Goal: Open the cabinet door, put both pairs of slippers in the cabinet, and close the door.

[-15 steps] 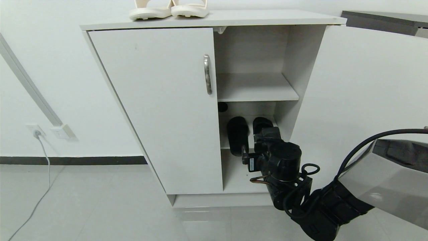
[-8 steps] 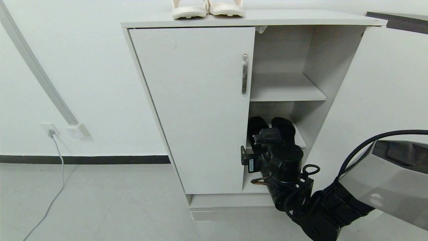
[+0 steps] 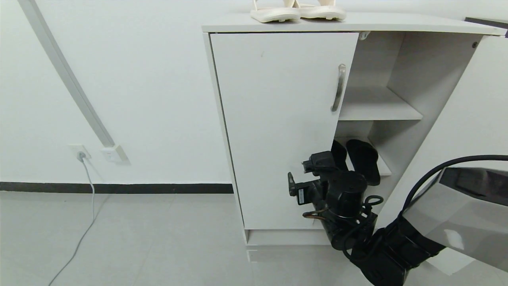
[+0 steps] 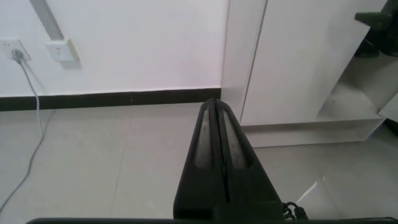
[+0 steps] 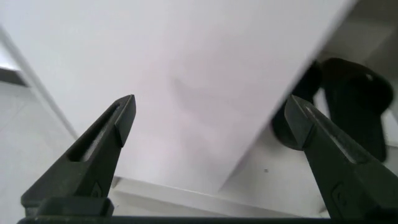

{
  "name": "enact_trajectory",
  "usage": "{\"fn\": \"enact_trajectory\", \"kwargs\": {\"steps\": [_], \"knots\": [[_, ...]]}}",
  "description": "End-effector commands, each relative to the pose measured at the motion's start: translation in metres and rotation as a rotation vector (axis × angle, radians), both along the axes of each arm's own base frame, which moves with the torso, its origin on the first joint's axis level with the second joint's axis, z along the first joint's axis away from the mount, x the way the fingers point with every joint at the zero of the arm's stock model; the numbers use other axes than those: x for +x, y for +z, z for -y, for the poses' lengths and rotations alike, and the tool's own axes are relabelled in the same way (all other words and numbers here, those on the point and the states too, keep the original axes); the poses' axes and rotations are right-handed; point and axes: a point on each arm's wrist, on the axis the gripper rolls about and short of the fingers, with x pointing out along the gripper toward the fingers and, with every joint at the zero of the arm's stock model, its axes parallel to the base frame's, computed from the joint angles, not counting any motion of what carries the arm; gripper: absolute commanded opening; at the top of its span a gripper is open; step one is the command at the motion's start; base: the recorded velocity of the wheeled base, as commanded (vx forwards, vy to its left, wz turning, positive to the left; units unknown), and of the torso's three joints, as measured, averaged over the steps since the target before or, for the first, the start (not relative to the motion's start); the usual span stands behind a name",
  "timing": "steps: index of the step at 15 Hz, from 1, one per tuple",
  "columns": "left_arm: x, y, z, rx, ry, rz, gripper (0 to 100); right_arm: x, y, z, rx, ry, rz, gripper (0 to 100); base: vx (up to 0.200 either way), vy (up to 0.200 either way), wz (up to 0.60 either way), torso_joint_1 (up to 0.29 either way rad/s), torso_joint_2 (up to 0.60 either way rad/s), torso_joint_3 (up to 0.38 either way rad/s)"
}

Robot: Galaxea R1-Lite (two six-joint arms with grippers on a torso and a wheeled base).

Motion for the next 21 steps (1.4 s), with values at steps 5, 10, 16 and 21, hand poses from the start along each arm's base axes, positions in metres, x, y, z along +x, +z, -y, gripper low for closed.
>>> {"fn": "enact_trajectory", "kwargs": {"steps": [5,10,16,21], "knots": [[0.0,0.0,0.0,0.0,0.0,0.0,0,0.0,-0.0062,0.0,-0.013,0.008,-0.014,100,0.0,0.0,0.0,0.0,0.0,0.0],[0.0,0.0,0.0,0.0,0.0,0.0,0,-0.0003,-0.0075,0.0001,-0.017,0.013,-0.017,100,0.0,0.0,0.0,0.0,0.0,0.0],[0.0,0.0,0.0,0.0,0.0,0.0,0,-0.0017,-0.0082,0.0014,-0.019,0.014,-0.019,100,0.0,0.0,0.0,0.0,0.0,0.0],[0.0,0.0,0.0,0.0,0.0,0.0,0,-0.0016,-0.0089,0.0013,-0.021,0.014,-0.021,100,0.0,0.0,0.0,0.013,-0.16,-0.243]]}}
